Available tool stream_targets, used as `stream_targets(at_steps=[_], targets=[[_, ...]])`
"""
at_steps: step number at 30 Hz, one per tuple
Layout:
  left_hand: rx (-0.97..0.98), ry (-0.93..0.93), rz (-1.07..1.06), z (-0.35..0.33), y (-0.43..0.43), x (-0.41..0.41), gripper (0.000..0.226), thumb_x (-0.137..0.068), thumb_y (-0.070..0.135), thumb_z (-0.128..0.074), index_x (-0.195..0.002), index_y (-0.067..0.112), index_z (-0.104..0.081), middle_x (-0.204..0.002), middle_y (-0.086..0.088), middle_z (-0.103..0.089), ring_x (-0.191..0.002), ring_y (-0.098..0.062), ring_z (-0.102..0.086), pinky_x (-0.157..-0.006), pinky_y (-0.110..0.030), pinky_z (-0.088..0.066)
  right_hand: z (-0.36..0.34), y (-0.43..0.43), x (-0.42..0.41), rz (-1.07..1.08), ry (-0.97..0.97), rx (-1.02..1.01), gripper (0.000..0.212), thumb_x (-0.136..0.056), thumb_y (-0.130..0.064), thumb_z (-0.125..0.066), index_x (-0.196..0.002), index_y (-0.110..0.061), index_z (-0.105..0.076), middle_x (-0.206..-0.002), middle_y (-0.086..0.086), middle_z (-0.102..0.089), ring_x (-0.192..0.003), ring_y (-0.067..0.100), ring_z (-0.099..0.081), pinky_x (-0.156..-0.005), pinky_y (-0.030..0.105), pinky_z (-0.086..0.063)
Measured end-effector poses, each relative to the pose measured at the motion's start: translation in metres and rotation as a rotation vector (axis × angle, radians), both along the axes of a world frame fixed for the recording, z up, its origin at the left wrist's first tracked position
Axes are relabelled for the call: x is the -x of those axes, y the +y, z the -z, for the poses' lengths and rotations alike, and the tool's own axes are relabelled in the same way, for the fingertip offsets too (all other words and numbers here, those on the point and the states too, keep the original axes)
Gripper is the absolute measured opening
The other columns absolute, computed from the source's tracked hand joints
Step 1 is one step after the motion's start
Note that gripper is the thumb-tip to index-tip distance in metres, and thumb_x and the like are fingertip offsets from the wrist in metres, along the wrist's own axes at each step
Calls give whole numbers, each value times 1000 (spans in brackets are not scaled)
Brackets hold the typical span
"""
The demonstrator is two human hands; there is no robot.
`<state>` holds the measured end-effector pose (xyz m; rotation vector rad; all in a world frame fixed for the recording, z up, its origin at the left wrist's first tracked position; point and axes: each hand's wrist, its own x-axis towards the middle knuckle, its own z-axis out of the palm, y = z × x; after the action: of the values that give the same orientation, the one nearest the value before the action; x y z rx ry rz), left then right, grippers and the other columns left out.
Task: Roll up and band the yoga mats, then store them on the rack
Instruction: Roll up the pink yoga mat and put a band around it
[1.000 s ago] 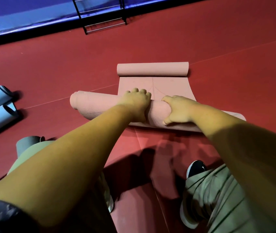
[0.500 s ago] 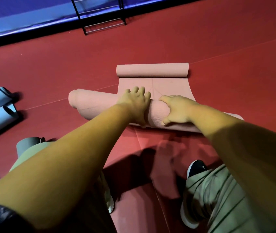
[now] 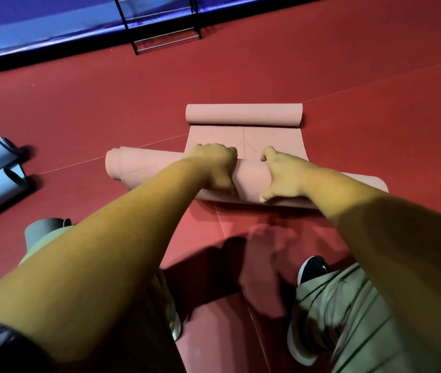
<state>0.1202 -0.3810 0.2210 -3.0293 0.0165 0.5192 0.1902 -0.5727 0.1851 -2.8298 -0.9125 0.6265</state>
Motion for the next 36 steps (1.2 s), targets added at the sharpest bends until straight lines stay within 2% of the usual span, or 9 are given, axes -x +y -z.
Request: stream_targets(at_steps=[3, 7, 12, 15, 20, 23, 27, 31, 36], targets=[[-135, 5, 47, 3, -3, 2, 94, -71, 69, -81, -142, 19, -47, -138, -9, -54, -129, -34, -52, -102, -48, -45, -2, 1, -2, 7, 7, -35, 108, -55, -55, -95, -140, -17, -40, -132, 11, -64, -112, 34, -63, -94, 43, -56], [-250, -54, 101, 7, -9, 7, 105, -68, 66, -88, -144, 13, -40, -141, -10, -45, -132, -32, -47, -101, -48, -47, -4, 1, -1, 13, 26, -45, 111, -60, -53, -95, -150, -18, -41, -137, 12, -63, -117, 33, -62, -92, 37, -53], [-53, -89, 36, 4, -3, 5, 77, -67, 54, -92, -124, 20, -53, -130, -5, -57, -120, -32, -56, -93, -44, -49, -5, 0, -1, -1, 38, -34, 106, -63, -54, -92, -151, -22, -42, -142, 9, -61, -123, 32, -59, -98, 41, -53], [20, -76, -8, 2, 2, 2, 65, -62, 57, -89, -103, 25, -50, -114, -2, -63, -102, -30, -62, -81, -36, -51, -6, -1, 2, -26, 45, -9, 114, -65, -58, -91, -158, -23, -35, -152, 9, -47, -137, 34, -49, -107, 42, -47], [86, 44, -74, -5, 4, 0, 59, -60, 54, -91, -101, 23, -62, -96, 1, -65, -86, -27, -63, -76, -40, -60, -3, 2, 8, -56, -34, 20, 120, -57, -59, -97, -151, -22, -32, -149, 8, -44, -134, 36, -50, -104, 46, -46], [40, 56, -52, -5, 5, 0, 63, -67, 57, -87, -113, 23, -60, -113, -2, -66, -100, -29, -63, -85, -39, -57, -5, 4, 6, -53, -36, -7, 113, -58, -56, -96, -146, -20, -36, -149, 6, -47, -129, 35, -55, -100, 43, -49], [-148, -6, 72, 2, -6, 3, 90, -74, 65, -80, -141, 15, -47, -141, -11, -51, -131, -35, -51, -105, -48, -45, -5, 4, 2, -34, -5, -38, 111, -54, -59, -93, -145, -23, -40, -144, 5, -52, -124, 32, -58, -101, 47, -52], [-265, -54, 138, 12, -13, 9, 109, -69, 68, -87, -147, 8, -39, -144, -12, -46, -132, -34, -50, -104, -49, -46, -6, 3, 0, -28, 1, -30, 108, -55, -58, -93, -145, -26, -43, -138, 6, -54, -120, 31, -58, -100, 46, -53], [-136, -60, 72, 17, -11, 5, 93, -76, 54, -88, -143, 9, -43, -142, -12, -50, -131, -37, -51, -100, -50, -47, -10, 5, 4, -24, 6, -7, 112, -56, -61, -88, -151, -27, -40, -143, 6, -52, -125, 32, -57, -101, 46, -52]])
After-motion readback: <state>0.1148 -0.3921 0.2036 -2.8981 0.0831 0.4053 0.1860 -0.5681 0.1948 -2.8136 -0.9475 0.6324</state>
